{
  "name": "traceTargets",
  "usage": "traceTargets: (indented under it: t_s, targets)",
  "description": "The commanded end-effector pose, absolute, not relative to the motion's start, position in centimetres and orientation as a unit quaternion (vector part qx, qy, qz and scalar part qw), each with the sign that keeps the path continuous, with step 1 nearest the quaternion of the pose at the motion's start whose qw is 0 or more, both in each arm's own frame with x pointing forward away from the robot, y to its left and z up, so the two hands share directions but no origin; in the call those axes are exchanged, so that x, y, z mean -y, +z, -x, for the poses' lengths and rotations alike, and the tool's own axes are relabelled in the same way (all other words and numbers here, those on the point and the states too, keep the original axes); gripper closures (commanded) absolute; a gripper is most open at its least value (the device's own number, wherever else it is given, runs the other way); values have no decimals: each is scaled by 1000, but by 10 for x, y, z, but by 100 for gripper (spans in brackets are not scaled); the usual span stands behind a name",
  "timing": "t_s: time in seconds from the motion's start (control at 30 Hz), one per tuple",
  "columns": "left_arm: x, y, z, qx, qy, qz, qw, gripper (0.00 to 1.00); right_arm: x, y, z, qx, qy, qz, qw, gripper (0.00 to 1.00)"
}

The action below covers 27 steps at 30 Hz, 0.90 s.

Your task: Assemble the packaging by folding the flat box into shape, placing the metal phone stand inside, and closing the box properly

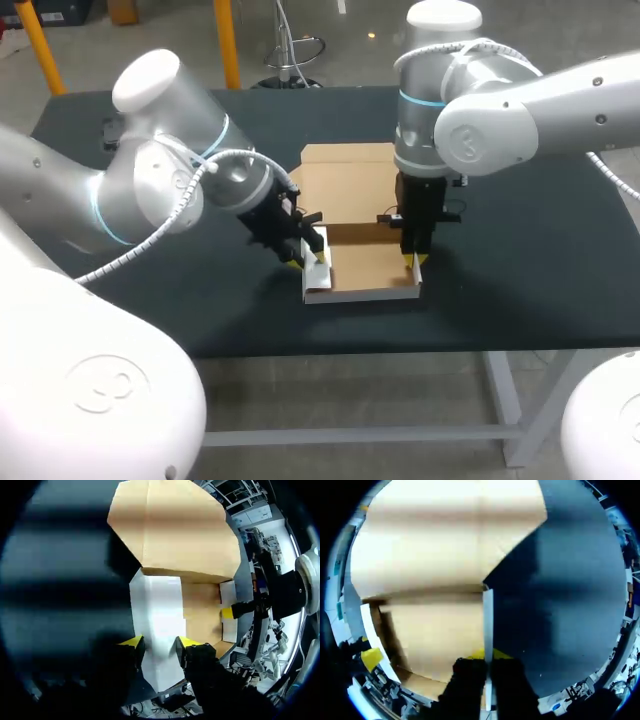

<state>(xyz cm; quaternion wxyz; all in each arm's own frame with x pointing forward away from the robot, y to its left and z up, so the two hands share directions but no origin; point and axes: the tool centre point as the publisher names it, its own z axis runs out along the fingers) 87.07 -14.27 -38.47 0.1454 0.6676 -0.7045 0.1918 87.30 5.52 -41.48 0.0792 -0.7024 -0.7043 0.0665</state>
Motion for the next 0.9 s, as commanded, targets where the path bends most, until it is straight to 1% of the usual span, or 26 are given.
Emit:
traceTargets:
  t_s: [0.03, 0.37, 0.5, 0.77, 0.9]
  targets:
    - [148, -391, -874, 716, 87, -692, 39, 57, -57, -415, -874, 705, 68, 702, 80, 100]
    - [134, -393, -876, 705, 58, -707, 9, 58, -57, -415, -874, 705, 68, 702, 80, 100]
    - [130, -393, -876, 701, 49, -712, -2, 61, -57, -415, -874, 705, 68, 702, 80, 100]
    - [129, -393, -876, 699, 34, -714, -21, 71, -57, -415, -874, 705, 68, 702, 80, 100]
    - [130, -396, -876, 698, 21, -715, -31, 73, -57, -415, -874, 705, 68, 702, 80, 100]
